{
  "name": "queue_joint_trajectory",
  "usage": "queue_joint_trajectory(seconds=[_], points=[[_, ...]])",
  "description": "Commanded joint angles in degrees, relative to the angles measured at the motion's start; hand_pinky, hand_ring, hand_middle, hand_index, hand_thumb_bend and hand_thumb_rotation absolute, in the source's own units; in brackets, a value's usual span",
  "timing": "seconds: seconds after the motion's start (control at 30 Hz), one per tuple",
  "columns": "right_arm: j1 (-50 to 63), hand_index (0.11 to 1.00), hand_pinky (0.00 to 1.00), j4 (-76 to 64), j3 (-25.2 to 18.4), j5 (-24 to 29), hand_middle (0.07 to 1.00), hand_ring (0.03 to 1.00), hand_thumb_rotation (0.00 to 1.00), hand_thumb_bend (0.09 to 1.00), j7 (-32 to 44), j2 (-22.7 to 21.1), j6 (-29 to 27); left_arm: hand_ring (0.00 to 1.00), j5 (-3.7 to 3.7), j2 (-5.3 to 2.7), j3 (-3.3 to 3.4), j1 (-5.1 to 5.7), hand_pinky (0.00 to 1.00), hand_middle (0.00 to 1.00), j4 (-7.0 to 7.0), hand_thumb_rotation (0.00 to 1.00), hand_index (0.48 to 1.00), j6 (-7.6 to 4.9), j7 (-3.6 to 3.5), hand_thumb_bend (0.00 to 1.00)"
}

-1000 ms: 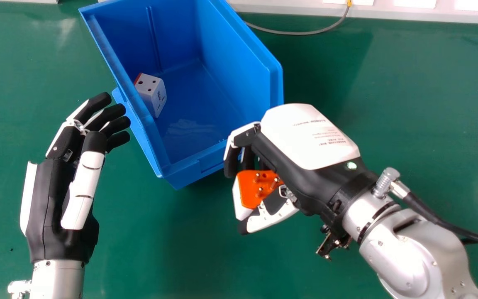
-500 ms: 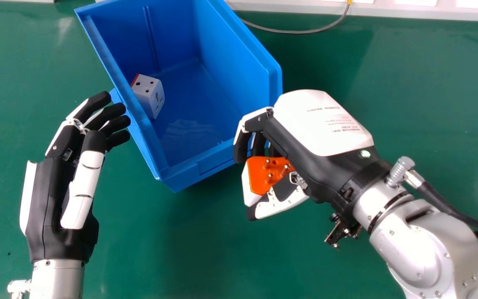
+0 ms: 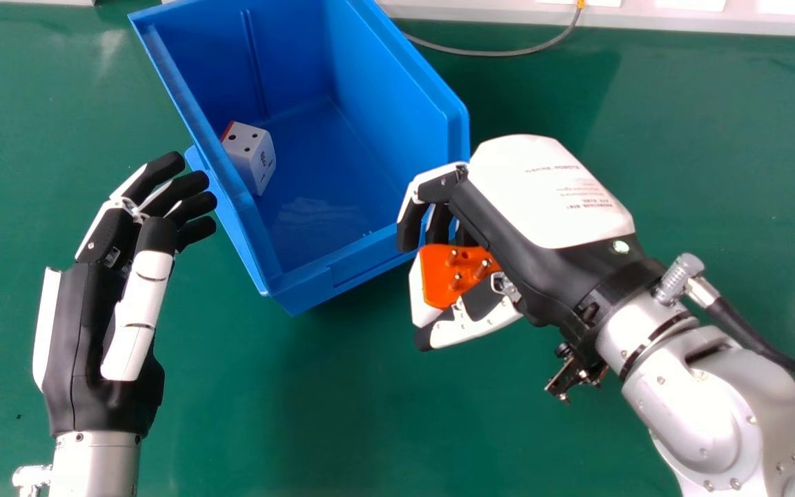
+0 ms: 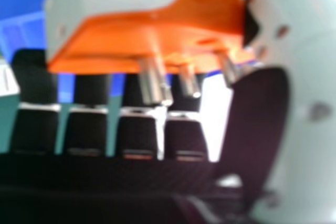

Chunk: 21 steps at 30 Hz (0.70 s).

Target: Pick all objects and put in blue box

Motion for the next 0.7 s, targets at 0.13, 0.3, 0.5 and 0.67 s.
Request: queue_joint_trajectory(seconds=[0.13, 0.3, 0.5, 0.67], points=[[-1.49, 0.519, 0.25, -1.56, -1.53, 0.21, 0.467, 0.376, 0.00, 0.513, -2.04, 0.40, -0.88, 0.77, 0.11, 0.28, 0.15, -0.08, 0.76, 0.78, -1.38, 0.68, 0.790, -0.82, 0.12, 0.66], [-1.50, 0.519, 0.25, -0.83, -1.86, 0.84, 0.467, 0.375, 0.00, 0.513, -3.54, 0.17, -2.13, 0.77, 0.37, 0.07, -0.07, -0.02, 0.76, 0.78, -1.80, 0.68, 0.790, -0.85, 0.45, 0.66], [-0.81, 0.519, 0.25, -0.31, -2.49, 2.06, 0.465, 0.373, 0.00, 0.513, -6.90, 0.88, -3.67, 0.77, 0.74, -0.02, -0.38, 0.37, 0.76, 0.78, -2.30, 0.68, 0.789, -0.69, 0.88, 0.67], [-0.69, 0.517, 0.27, 1.10, -2.69, 2.36, 0.475, 0.381, 0.00, 0.509, -12.12, 1.20, -6.15, 0.77, 0.54, 0.01, -0.48, 0.52, 0.76, 0.78, -2.45, 0.68, 0.789, -0.45, 0.65, 0.67]])
